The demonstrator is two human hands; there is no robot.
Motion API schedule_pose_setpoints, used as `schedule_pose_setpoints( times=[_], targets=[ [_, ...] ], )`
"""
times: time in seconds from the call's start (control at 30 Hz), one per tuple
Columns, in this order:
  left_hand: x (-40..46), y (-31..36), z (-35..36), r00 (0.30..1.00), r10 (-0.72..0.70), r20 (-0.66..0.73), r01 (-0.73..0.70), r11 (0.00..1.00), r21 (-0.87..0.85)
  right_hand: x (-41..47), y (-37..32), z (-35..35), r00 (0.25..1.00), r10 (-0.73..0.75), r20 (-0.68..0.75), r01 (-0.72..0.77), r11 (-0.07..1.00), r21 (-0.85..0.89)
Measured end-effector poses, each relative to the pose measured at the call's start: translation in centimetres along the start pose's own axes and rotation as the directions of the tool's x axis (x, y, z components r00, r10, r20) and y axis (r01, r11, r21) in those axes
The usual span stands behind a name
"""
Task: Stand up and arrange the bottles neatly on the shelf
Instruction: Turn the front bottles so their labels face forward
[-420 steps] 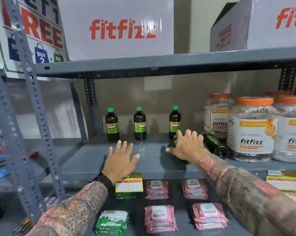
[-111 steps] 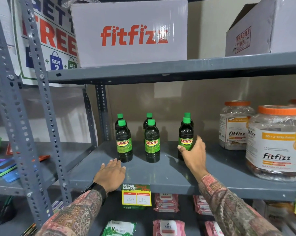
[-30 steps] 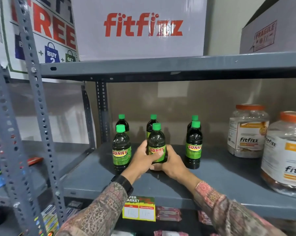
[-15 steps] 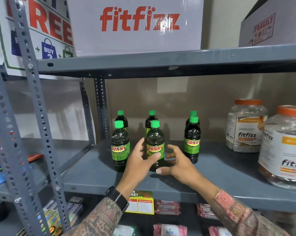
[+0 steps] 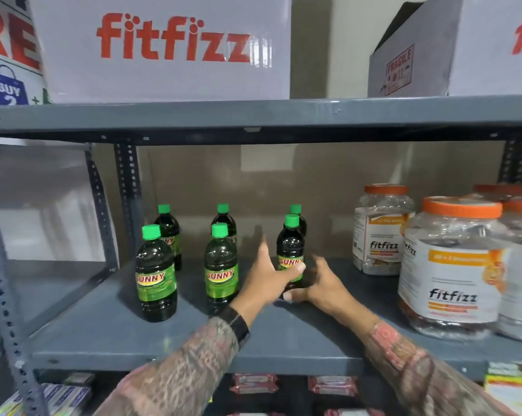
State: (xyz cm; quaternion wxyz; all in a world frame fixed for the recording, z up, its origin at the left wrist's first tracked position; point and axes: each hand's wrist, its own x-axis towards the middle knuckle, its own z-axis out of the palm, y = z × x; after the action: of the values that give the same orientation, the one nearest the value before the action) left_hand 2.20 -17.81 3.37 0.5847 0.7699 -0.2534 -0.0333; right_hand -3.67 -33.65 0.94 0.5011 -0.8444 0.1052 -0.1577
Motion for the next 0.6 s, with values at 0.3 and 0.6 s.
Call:
schedule_pose_setpoints(
  times=[0.3,0.6],
  targets=[
    [2.2,-1.2,1.4,0.993,0.063,0.096,-0.043,0.979,-0.198,2.3,0.9,0.7,0.997,-0.082,-0.014,0.083,0.995,0.059],
    [-0.2,-2.0,2.4,0.989,0.093,0.117,-0.061,0.966,-0.253,-1.2,1.1,-0.3,0.996,-0.092,0.005,0.091,0.995,0.032]
  ],
)
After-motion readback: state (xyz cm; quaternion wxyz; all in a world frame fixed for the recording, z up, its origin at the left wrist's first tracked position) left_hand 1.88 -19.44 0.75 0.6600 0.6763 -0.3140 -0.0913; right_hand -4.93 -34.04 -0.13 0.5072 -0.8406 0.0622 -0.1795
